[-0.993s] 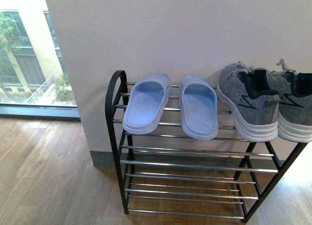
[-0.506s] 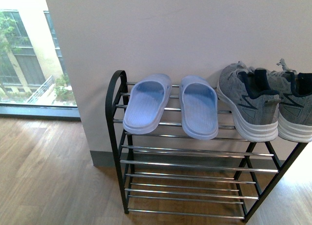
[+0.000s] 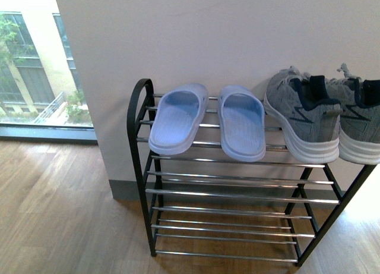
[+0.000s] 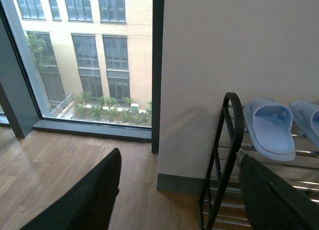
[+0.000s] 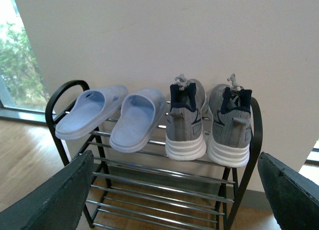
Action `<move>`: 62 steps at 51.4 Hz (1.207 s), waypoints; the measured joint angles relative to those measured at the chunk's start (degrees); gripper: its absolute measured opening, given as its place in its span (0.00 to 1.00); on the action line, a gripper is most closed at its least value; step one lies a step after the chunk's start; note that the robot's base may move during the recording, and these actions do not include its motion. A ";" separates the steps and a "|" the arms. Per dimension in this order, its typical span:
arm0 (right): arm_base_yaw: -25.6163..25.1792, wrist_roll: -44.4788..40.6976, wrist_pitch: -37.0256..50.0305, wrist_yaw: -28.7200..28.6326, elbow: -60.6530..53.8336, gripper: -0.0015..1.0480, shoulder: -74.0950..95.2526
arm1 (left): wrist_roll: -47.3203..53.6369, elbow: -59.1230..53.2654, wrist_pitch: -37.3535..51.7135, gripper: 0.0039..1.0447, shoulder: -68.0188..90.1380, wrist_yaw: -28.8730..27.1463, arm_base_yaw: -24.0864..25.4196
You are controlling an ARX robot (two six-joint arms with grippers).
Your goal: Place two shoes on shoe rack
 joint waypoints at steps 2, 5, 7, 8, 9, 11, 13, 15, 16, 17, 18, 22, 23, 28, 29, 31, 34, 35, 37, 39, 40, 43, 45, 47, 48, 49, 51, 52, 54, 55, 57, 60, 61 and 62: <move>0.00 0.00 0.00 0.00 0.00 0.91 0.00 | 0.00 0.00 0.00 0.75 0.00 0.00 0.00; 0.00 0.02 0.00 0.00 0.00 0.91 0.00 | 0.00 0.00 0.00 0.89 0.00 0.00 0.00; 0.00 0.00 0.00 0.02 0.00 0.91 -0.02 | 0.15 0.00 0.00 0.93 0.00 0.00 0.00; 0.00 0.00 0.00 0.00 0.00 0.91 0.00 | 0.13 0.00 0.00 0.92 0.00 0.00 0.00; 0.00 0.00 0.00 0.00 0.00 0.91 0.00 | 0.13 0.00 0.00 0.91 0.00 0.00 0.00; 0.00 0.00 0.00 0.02 0.00 0.91 0.00 | 0.15 0.00 0.00 0.91 0.00 0.00 0.00; 0.00 0.00 0.00 0.00 0.00 0.91 0.00 | 0.17 0.00 0.00 0.91 0.00 0.00 0.00; 0.00 0.00 0.00 0.00 0.00 0.91 -0.02 | 0.17 0.00 0.00 0.91 0.00 0.00 0.00; 0.00 0.00 0.00 0.02 0.00 0.91 -0.02 | 0.17 0.00 0.00 0.91 0.00 0.00 0.00; 0.00 0.00 0.00 0.00 0.00 0.91 -0.02 | 0.17 0.00 0.00 0.91 0.00 0.00 0.00; 0.00 0.02 0.00 0.00 0.00 0.91 0.00 | 0.20 0.00 0.00 0.91 0.00 0.00 0.00; 0.00 0.02 0.00 0.02 0.00 0.91 -0.02 | 0.22 0.00 -0.02 0.91 0.00 0.00 0.00; 0.00 0.00 0.00 0.00 0.00 0.91 -0.02 | 0.20 0.00 0.00 0.91 0.00 0.00 0.00; 0.00 0.00 0.00 0.00 0.00 0.91 0.00 | 0.22 0.00 0.00 0.91 0.00 0.00 0.00; 0.00 0.00 0.00 -0.02 0.00 0.91 -0.02 | 0.20 0.00 0.00 0.91 0.00 0.00 0.00; 0.00 0.00 0.00 0.00 0.00 0.91 -0.02 | 0.22 0.00 0.00 0.91 0.00 0.00 0.00; 0.00 0.02 0.00 0.04 0.00 0.91 0.00 | 0.22 0.00 0.00 0.91 0.00 0.00 0.00; 0.00 0.02 0.00 0.07 0.00 0.91 -0.02 | 0.22 0.00 0.00 0.91 0.00 0.02 0.00; 0.00 0.00 0.00 -0.02 0.00 0.91 -0.02 | 0.22 0.00 -0.02 0.91 0.00 0.00 0.00; 0.00 0.00 -0.02 0.00 0.00 0.91 0.00 | 0.22 0.00 -0.02 0.91 0.00 -0.02 0.00; 0.00 0.00 -0.02 0.00 0.00 0.91 -0.02 | 0.22 0.00 -0.02 0.91 0.00 0.00 0.00; 0.00 0.02 -0.02 0.00 0.00 0.91 -0.02 | 0.22 0.00 -0.02 0.91 0.00 0.00 0.00; 0.00 0.02 -0.02 0.02 0.00 0.91 -0.02 | 0.22 0.00 -0.02 0.91 0.00 0.02 0.00; 0.00 0.02 -0.02 0.00 0.00 0.91 -0.02 | 0.22 0.00 -0.02 0.91 0.00 0.02 0.00; 0.00 0.02 -0.02 0.00 0.00 0.91 -0.02 | 0.22 0.00 -0.02 0.91 0.00 0.00 0.00; 0.00 0.02 -0.02 0.00 0.00 0.91 -0.02 | 0.22 0.00 0.00 0.91 0.00 0.00 0.00; 0.00 0.00 -0.02 0.00 0.00 0.91 -0.02 | 0.22 0.00 -0.02 0.91 0.00 0.00 0.00; 0.00 0.00 -0.02 0.00 0.00 0.91 -0.02 | 0.22 0.00 -0.02 0.91 0.00 0.00 0.00; 0.00 0.00 -0.02 0.00 0.00 0.91 -0.02 | 0.22 0.00 0.00 0.91 0.00 0.00 0.00; 0.00 0.02 -0.02 0.00 0.00 0.91 -0.02 | 0.22 0.00 -0.02 0.91 0.00 0.00 0.00; 0.00 0.02 -0.02 0.02 0.00 0.91 -0.02 | 0.22 0.00 -0.02 0.91 0.00 0.02 0.00; 0.00 0.00 0.00 0.00 0.00 0.91 -0.02 | 0.22 0.00 -0.02 0.91 0.00 0.00 0.00; 0.00 0.00 -0.02 0.00 0.00 0.91 0.00 | 0.22 0.00 0.00 0.91 0.00 0.00 0.00; 0.00 0.02 -0.02 0.02 0.00 0.91 0.00 | 0.22 0.00 0.00 0.91 0.00 0.00 0.00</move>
